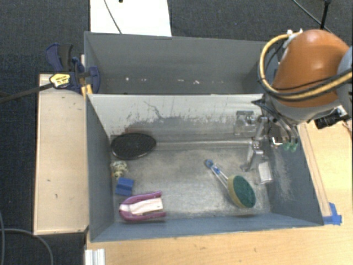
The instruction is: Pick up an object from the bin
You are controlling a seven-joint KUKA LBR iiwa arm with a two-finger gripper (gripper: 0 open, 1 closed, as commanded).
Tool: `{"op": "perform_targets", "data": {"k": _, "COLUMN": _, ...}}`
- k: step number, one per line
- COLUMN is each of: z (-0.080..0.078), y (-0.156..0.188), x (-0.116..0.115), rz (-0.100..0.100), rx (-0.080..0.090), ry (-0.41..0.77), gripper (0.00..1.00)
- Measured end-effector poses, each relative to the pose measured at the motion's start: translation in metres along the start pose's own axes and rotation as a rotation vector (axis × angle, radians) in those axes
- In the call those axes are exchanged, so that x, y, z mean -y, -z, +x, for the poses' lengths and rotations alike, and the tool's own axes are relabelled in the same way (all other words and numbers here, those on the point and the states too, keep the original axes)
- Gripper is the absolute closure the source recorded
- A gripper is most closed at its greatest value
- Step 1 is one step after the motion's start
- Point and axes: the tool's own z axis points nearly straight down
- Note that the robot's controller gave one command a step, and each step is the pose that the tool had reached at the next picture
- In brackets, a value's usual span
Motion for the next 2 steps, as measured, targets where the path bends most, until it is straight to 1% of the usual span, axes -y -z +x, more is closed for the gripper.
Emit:
{"op": "perform_targets", "data": {"k": 1, "z": 0.030, "y": -0.127, "x": 0.049, "rz": 0.000, "rx": 0.000, "ry": 0.242, "gripper": 0.00}}
{"op": "perform_targets", "data": {"k": 2, "z": 0.050, "y": -0.176, "x": 0.055, "rz": 0.000, "rx": 0.006, "ry": 0.292, "gripper": 0.00}}
